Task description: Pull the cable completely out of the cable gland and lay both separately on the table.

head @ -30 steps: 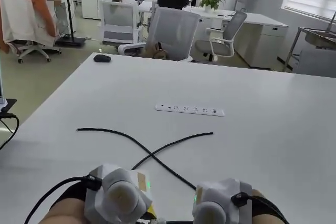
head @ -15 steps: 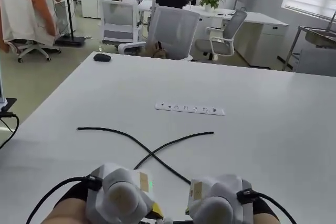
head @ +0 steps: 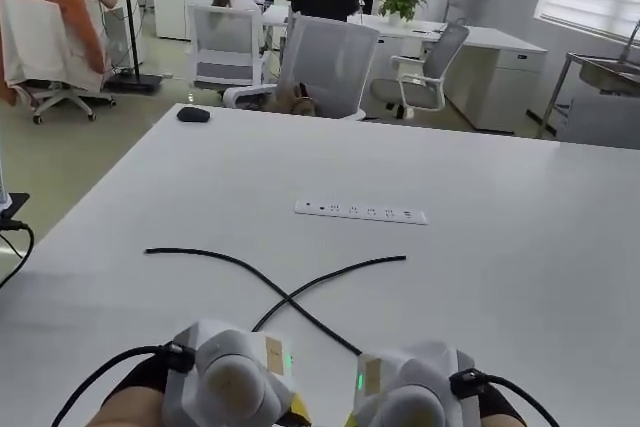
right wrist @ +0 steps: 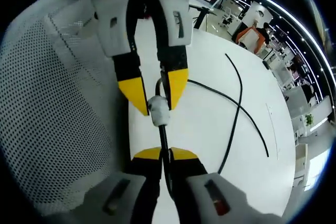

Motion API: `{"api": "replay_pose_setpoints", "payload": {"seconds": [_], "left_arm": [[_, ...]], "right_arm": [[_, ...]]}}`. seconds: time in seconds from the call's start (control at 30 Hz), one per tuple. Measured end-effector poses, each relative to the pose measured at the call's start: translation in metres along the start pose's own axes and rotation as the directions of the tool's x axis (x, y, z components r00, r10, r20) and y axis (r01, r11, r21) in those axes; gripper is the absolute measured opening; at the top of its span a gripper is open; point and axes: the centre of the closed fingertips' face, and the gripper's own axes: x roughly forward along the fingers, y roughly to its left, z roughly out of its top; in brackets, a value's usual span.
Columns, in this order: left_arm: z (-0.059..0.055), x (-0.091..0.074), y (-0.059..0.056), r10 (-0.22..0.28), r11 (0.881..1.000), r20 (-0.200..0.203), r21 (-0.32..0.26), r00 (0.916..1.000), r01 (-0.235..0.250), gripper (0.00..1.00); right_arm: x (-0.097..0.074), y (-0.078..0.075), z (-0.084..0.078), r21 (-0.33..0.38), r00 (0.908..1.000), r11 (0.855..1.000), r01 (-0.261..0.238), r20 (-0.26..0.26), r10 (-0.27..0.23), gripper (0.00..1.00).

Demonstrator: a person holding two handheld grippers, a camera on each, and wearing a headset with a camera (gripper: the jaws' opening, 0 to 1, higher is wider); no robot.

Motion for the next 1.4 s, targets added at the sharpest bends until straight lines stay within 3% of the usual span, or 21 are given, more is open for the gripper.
{"api": "replay_pose_setpoints", "payload": {"seconds": [0.27,0.43,0.53,0.7,0.73,0.77,0.8,0.87,0.9,0.97,1.0,1.07,1.13,1.3,1.33,1.4], "left_arm": [[-0.003,-0.003,0.009,0.031,0.999,0.0,-0.044,0.9995,-0.031,0.17],[-0.006,-0.003,0.01,0.034,0.998,-0.009,-0.052,0.9994,-0.034,0.17],[-0.009,-0.003,0.01,0.037,0.998,-0.023,-0.048,0.9991,-0.038,0.17],[-0.007,-0.004,0.01,0.037,0.997,-0.013,-0.062,0.9992,-0.038,0.17],[-0.006,-0.004,0.01,0.038,0.998,-0.013,-0.056,0.9992,-0.039,0.17],[-0.005,-0.004,0.008,0.03,0.998,-0.005,-0.062,0.9995,-0.03,0.17],[-0.003,-0.003,0.006,0.023,0.998,0.005,-0.066,0.9997,-0.022,0.17],[0.002,-0.003,0.004,0.015,0.998,0.025,-0.064,0.9996,-0.014,0.17],[0.003,-0.002,0.003,0.009,0.998,0.029,-0.066,0.9995,-0.007,0.17],[0.006,-0.001,-0.001,-0.003,0.998,0.035,-0.058,0.9994,0.005,0.17],[0.007,0.0,-0.003,-0.009,0.999,0.035,-0.052,0.9994,0.01,0.17],[0.007,0.001,-0.004,-0.016,0.999,0.037,-0.045,0.9992,0.018,0.17],[0.01,0.001,-0.007,-0.027,0.999,0.049,-0.043,0.9984,0.029,0.17],[0.016,0.001,-0.008,-0.032,0.999,0.07,-0.029,0.997,0.034,0.17],[0.016,0.0,-0.007,-0.03,0.999,0.073,-0.026,0.9968,0.032,0.17],[0.016,0.001,-0.008,-0.037,0.999,0.076,-0.008,0.9964,0.038,0.17]], "right_arm": [[-0.001,-0.013,-0.022,0.062,0.9956,0.997,0.049,-0.082,-0.044,0.04],[-0.002,-0.018,-0.046,0.08,0.9803,0.994,0.079,-0.187,-0.063,0.04],[-0.007,-0.023,-0.062,0.101,0.9603,0.988,0.113,-0.267,-0.082,0.05],[-0.006,-0.019,-0.067,0.123,0.9575,0.988,0.098,-0.282,-0.06,0.07],[-0.004,-0.014,-0.063,0.119,0.9634,0.99,0.071,-0.265,-0.038,0.09],[0.001,-0.003,-0.052,0.129,0.9781,0.992,0.012,-0.208,0.015,0.11],[0.003,0.002,-0.044,0.146,0.9854,0.989,-0.011,-0.167,0.035,0.12],[0.003,0.005,-0.028,0.143,0.9933,0.989,-0.03,-0.106,0.045,0.16],[0.003,0.006,-0.014,0.125,0.998,0.991,-0.044,-0.04,0.049,0.18],[0.0,0.007,0.004,0.142,0.997,0.988,-0.068,0.048,0.061,0.19],[-0.002,0.007,0.016,0.156,0.9911,0.984,-0.087,0.113,0.07,0.18],[-0.007,0.006,0.027,0.168,0.9824,0.981,-0.099,0.174,0.069,0.18],[-0.009,0.007,0.03,0.175,0.9777,0.978,-0.113,0.195,0.078,0.17],[-0.008,0.012,0.029,0.148,0.9771,0.981,-0.125,0.19,0.096,0.08],[-0.009,0.017,0.031,0.105,0.9729,0.984,-0.143,0.197,0.12,0.03],[-0.009,0.015,0.031,0.07,0.9767,0.99,-0.12,0.187,0.105,0.03]]}}
